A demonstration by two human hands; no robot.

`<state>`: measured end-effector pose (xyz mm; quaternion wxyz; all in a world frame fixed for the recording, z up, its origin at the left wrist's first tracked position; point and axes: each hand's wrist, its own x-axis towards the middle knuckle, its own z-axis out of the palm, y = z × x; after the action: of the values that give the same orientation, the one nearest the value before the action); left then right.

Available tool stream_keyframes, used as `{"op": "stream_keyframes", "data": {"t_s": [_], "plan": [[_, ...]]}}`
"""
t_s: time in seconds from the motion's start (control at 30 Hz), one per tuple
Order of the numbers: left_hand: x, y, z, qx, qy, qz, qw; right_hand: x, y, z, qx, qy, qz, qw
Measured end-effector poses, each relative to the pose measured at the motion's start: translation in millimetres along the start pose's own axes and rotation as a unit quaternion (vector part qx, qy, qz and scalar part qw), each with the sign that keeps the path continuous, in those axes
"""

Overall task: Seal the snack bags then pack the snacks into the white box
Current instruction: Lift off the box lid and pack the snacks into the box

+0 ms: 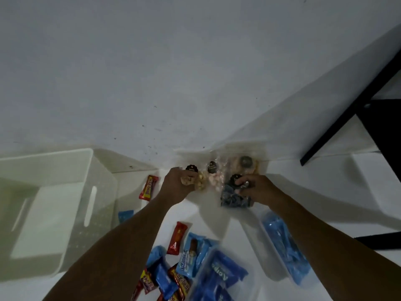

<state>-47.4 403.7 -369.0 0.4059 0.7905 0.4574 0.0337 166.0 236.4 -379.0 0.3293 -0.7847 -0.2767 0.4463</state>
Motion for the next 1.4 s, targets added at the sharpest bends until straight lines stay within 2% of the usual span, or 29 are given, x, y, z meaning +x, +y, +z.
{"op": "stream_keyframes", "data": {"t_s": [0.17,0.3,0.57,0.77,1.0,1.2,1.4], "plan": [[12.9,-11.2,7.8,-0.046,0.029,0.004,0.999,8.7,15.3,6.8,0.001,0.050,-0.031,0.998],[-1.8,-22.2,-0.1,-0.062,0.029,0.024,0.997,-11.6,5.3,10.7,0.009,0.053,-0.044,0.998],[-67.9,-10.9,-104.3,-0.106,0.083,0.066,0.989,-58.8,-89.1,27.3,-0.009,0.071,-0.129,0.989],[-129.4,-54.1,-223.1,-0.106,0.147,0.078,0.980,-109.0,-199.4,108.6,-0.012,0.043,-0.212,0.976],[-181.2,-153.2,-325.0,-0.089,0.179,0.035,0.979,-136.2,-282.8,236.2,-0.043,-0.002,-0.244,0.969],[-171.0,-232.4,-345.1,-0.066,0.162,0.008,0.985,-114.0,-302.1,328.2,-0.084,-0.004,-0.208,0.975],[-111.5,-281.0,-326.4,-0.074,0.117,-0.009,0.990,-56.9,-291.6,377.6,-0.121,0.003,-0.145,0.982]]}}
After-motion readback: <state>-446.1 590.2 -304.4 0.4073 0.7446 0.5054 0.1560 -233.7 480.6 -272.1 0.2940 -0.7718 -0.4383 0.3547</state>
